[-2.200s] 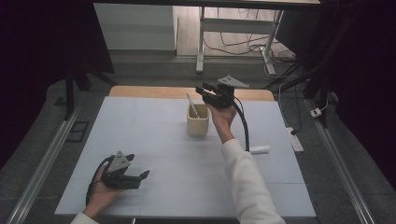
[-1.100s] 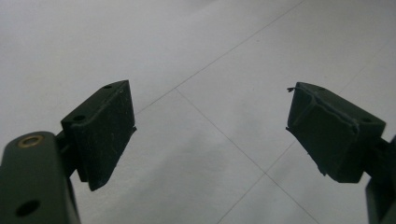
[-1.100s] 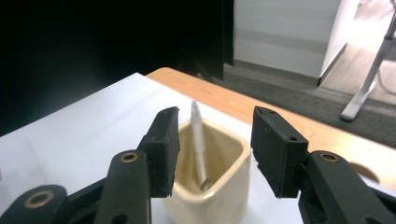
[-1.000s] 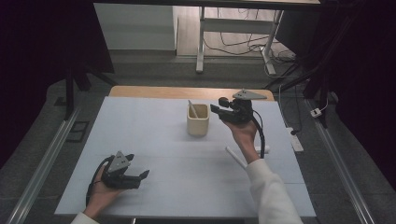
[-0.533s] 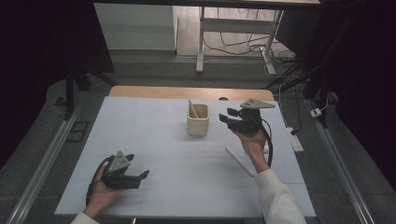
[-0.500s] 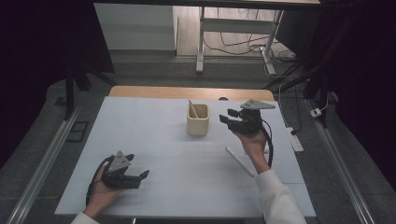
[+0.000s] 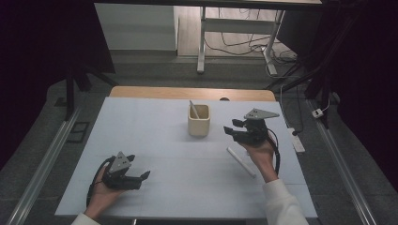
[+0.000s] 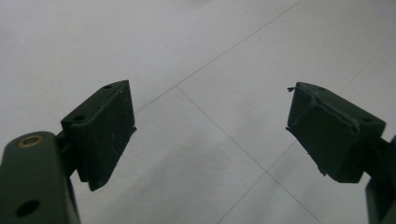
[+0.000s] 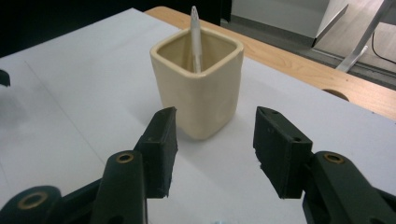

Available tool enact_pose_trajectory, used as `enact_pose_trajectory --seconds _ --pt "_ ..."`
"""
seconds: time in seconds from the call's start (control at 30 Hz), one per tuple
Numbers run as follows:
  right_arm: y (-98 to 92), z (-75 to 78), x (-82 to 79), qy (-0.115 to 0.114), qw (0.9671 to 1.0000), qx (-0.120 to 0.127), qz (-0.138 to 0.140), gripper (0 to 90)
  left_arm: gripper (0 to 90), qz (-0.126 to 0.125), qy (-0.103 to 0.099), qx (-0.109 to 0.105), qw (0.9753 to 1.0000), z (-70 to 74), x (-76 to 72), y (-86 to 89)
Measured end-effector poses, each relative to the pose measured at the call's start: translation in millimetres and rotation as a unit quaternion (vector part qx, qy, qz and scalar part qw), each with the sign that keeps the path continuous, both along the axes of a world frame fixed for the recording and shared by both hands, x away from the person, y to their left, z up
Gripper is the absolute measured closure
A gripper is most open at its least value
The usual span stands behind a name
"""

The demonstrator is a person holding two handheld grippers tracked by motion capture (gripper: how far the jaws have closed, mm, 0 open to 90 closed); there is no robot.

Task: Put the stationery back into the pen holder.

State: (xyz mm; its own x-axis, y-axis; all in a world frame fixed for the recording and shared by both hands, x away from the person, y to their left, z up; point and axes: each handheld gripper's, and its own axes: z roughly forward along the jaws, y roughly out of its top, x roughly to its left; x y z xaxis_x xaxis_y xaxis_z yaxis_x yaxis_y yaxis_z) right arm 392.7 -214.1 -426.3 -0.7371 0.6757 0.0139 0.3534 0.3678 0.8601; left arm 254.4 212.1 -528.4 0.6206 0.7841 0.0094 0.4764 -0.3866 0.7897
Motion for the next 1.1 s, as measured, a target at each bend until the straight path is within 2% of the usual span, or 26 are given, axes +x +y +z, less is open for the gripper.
enact_pose_trajectory --seconds 0.33,0.57,0.9,1.1 --pt "-3.5 -9.2 -3.0 0.021 0.9989 -0.039 0.013 47.1 15.3 0.0 -0.002 0.001 1.0 0.5 -0.4 -0.3" --pt "-0.4 -13.8 -0.7 0.04 0.9966 -0.069 0.018 45.5 15.3 0.0 -0.003 0.0 1.0 0.6 -0.8 -0.1" --pt "2.0 -21.3 3.8 0.078 0.9913 -0.101 0.03 44.0 15.3 -0.001 -0.004 0.0 1.0 0.9 -1.1 -0.4" --pt "4.3 -28.7 6.9 0.105 0.9855 -0.128 0.034 42.5 15.3 -0.002 -0.004 0.0 1.0 0.9 -1.1 -0.4"
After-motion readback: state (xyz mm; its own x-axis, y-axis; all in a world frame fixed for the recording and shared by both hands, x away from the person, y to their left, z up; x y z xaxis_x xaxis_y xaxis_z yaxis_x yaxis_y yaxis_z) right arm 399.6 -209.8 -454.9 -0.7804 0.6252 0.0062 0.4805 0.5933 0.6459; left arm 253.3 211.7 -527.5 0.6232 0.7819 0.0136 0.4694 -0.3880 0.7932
